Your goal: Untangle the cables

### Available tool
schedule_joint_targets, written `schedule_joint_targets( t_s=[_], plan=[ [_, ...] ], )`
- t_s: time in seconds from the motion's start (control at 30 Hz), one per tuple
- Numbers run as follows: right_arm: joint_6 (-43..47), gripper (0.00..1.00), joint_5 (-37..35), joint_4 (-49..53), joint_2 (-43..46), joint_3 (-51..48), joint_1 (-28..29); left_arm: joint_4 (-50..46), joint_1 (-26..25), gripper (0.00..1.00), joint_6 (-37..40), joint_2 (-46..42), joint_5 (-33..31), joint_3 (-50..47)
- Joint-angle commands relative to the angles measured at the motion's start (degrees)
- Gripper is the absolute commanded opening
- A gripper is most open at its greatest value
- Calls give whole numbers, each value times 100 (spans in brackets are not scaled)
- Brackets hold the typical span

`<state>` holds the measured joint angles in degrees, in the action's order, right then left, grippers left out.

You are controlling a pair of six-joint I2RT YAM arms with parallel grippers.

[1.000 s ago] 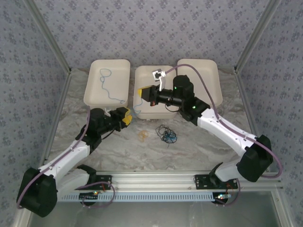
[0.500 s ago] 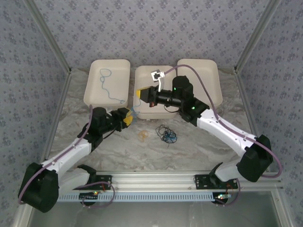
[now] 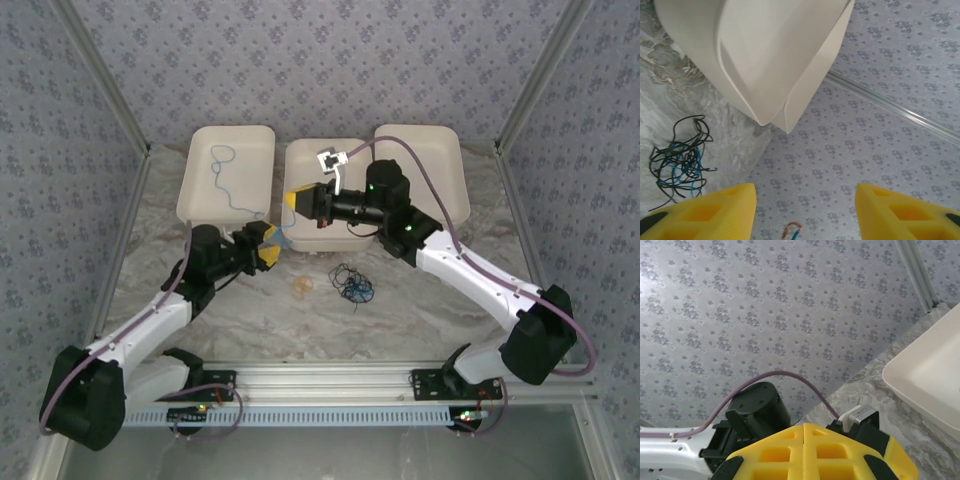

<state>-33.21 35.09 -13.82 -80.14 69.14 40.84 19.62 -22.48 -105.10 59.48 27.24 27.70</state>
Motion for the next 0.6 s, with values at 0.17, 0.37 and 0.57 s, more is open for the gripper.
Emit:
schedule_joint_targets(
  t_s=[0.17,0.37,0.57],
  plan=[
    [63,0,743,-344,200,73,-198,237,448,63,-395,-36,991,240],
    [77,0,1203,-340,81,380,-269,144,490,61,-358,268,1773,570],
    [101,0,1420,-316,-19,392,-417,-286,501,44,-136,189,2113,742]
  ],
)
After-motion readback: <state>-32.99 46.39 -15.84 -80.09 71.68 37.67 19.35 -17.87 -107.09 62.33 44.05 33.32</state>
